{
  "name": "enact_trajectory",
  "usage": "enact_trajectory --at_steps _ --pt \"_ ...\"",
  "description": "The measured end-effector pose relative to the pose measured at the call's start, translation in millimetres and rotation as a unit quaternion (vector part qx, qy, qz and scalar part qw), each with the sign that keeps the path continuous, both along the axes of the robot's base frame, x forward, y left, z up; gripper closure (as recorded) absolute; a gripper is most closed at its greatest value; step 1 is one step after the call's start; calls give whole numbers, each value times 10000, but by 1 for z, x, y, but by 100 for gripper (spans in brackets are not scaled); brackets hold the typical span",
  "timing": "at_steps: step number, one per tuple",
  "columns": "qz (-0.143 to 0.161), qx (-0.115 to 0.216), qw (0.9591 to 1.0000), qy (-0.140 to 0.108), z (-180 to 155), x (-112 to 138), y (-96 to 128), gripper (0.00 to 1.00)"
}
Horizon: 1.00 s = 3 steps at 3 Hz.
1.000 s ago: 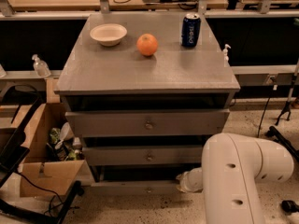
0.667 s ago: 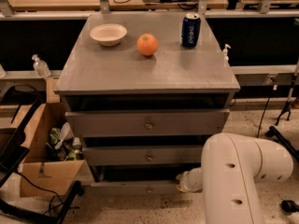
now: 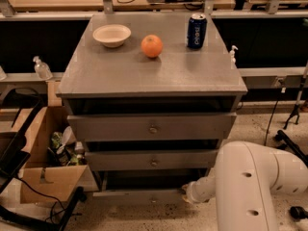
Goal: Open bottom drawer
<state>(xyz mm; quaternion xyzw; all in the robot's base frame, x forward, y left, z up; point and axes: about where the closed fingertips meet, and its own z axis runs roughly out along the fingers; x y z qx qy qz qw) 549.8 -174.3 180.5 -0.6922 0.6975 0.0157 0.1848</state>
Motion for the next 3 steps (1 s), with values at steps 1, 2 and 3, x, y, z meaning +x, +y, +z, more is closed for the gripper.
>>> enact_trajectory --at_steps 1,2,3 --pt "0 0 10000 0 2 0 0 100" --pt "0 0 10000 0 2 0 0 100" --pt "0 0 10000 0 2 0 0 100"
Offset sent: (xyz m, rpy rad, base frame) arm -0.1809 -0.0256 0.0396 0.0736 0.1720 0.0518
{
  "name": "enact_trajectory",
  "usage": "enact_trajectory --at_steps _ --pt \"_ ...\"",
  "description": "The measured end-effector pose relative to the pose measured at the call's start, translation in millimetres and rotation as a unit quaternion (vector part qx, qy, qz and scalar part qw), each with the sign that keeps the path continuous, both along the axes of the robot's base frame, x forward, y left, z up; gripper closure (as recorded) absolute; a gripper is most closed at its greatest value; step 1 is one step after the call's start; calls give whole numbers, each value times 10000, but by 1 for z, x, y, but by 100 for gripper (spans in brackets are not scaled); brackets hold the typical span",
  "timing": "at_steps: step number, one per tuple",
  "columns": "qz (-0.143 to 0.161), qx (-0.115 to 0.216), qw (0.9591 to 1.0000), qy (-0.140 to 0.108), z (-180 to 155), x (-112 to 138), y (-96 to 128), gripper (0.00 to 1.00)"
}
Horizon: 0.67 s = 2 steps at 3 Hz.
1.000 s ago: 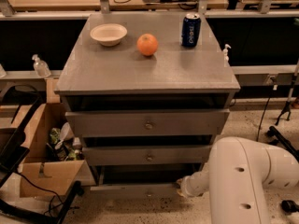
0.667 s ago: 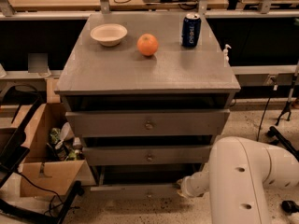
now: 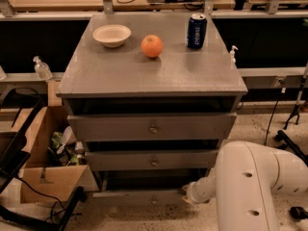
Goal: Open bottom drawer
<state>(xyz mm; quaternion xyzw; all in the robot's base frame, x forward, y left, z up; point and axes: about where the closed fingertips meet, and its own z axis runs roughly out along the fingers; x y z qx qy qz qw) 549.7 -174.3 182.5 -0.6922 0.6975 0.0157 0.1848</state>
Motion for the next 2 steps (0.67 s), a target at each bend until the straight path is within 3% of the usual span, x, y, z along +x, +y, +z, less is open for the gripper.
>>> enact_trajectory --at_steps 2 --pt "0 0 10000 0 0 0 0 100"
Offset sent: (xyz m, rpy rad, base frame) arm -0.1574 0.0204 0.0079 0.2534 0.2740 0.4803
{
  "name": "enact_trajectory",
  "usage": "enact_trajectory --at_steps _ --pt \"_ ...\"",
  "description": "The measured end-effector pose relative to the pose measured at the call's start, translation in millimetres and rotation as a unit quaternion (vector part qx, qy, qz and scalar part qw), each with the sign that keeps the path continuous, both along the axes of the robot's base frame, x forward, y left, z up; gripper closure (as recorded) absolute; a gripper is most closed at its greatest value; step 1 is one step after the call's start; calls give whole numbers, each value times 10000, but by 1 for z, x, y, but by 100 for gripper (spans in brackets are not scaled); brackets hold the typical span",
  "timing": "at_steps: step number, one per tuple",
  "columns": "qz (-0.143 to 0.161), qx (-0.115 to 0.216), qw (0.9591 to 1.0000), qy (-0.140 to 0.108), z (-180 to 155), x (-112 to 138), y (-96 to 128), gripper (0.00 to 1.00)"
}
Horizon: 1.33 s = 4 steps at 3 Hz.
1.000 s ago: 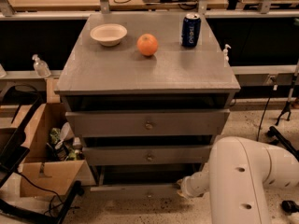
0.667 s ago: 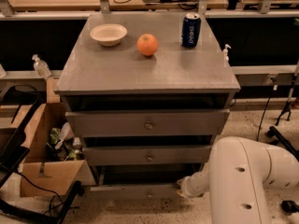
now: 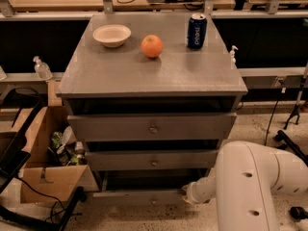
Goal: Open bottom drawer
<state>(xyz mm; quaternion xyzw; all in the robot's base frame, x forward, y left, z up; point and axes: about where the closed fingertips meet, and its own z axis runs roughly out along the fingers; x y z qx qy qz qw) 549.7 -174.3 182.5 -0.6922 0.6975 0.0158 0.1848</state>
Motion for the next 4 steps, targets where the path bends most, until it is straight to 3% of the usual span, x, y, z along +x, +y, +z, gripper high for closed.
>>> enact_trajectory --at_steps 1,4 --pt "0 0 10000 0 0 0 0 98" --pt "0 0 10000 1 0 0 0 28"
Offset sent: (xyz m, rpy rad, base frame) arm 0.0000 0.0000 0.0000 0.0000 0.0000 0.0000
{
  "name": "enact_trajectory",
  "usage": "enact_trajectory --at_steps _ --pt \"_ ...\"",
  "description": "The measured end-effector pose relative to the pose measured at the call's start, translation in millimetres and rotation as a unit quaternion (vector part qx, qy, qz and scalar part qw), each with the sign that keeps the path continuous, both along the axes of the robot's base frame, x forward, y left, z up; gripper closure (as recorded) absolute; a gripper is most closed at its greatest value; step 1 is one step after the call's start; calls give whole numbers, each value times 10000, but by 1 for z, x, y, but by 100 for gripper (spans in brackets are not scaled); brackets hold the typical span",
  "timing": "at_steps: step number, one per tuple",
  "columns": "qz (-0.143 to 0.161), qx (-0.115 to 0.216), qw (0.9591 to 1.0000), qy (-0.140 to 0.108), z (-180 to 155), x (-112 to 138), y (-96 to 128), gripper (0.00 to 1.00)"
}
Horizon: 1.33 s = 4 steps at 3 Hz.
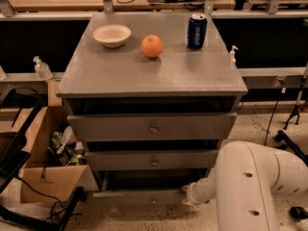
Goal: Open bottom drawer
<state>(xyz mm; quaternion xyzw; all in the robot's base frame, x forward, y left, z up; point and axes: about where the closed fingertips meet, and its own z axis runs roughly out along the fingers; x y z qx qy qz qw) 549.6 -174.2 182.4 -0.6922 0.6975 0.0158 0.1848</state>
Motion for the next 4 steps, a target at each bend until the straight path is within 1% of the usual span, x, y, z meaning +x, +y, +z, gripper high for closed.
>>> enact_trajectory --at_steps 1,2,3,4 --pt "8 6 10000 17 -2 -2 1 0" --pt "5 8 10000 23 -2 -2 2 3" --pt "-1 12 10000 38 -3 -4 2 26" --pt "-125 -291 9986 417 7 -38 -3 57"
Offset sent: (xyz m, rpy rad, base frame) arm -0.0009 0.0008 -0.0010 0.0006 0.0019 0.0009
